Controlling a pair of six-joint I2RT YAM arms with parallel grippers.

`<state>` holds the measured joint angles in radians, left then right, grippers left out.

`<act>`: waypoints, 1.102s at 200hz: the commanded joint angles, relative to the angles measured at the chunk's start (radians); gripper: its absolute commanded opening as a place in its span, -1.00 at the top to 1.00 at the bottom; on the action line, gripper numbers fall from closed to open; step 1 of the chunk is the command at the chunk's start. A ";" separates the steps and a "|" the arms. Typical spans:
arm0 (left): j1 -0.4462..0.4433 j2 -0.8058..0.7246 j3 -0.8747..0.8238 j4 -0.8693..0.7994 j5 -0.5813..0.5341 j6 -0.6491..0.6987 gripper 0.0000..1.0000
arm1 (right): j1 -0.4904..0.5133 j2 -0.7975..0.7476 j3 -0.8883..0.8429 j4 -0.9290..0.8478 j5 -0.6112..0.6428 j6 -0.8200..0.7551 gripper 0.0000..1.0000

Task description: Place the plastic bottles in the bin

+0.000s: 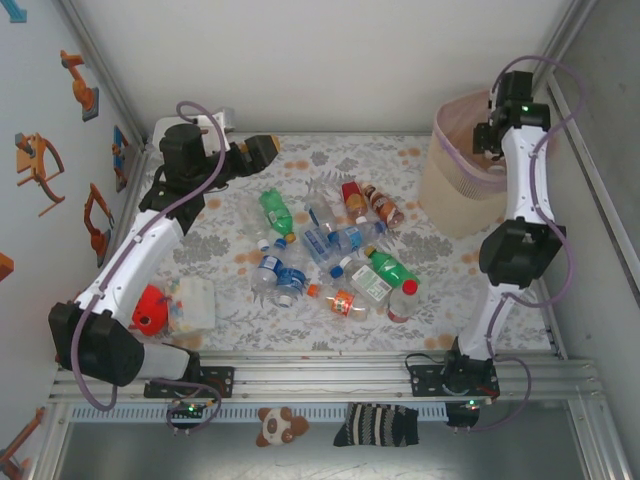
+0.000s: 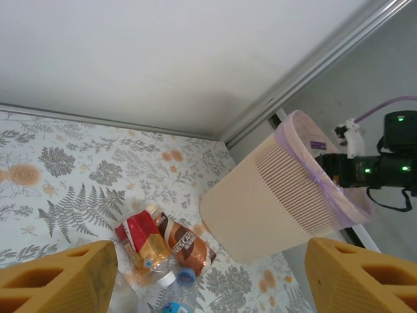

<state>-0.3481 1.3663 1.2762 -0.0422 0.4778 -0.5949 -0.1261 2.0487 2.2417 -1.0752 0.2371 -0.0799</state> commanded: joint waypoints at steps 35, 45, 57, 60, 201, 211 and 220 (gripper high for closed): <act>0.013 0.011 -0.013 0.033 0.038 -0.020 -0.50 | -0.035 0.099 -0.001 -0.078 0.062 0.036 -0.33; 0.013 0.014 -0.013 0.032 0.040 -0.020 -0.50 | -0.040 0.117 -0.005 -0.080 0.052 0.042 -0.32; 0.015 0.014 -0.010 0.033 0.041 -0.022 -0.50 | -0.042 0.136 -0.013 -0.079 0.042 0.047 -0.33; 0.015 0.015 -0.010 0.032 0.042 -0.022 -0.50 | -0.043 0.142 -0.015 -0.080 0.040 0.049 -0.33; 0.014 0.066 0.027 -0.037 0.011 -0.033 -0.50 | -0.067 0.115 -0.076 -0.033 -0.035 0.094 -0.74; 0.015 0.073 0.037 -0.062 -0.007 -0.028 -0.50 | -0.066 0.102 -0.075 -0.034 -0.034 0.097 -0.78; 0.014 0.076 0.043 -0.085 -0.022 -0.018 -0.49 | -0.066 0.088 -0.074 -0.032 -0.037 0.098 -0.79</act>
<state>-0.3386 1.4250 1.2789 -0.0639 0.4877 -0.6281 -0.1841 2.2181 2.1674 -1.1187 0.2111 0.0040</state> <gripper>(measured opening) 0.749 0.887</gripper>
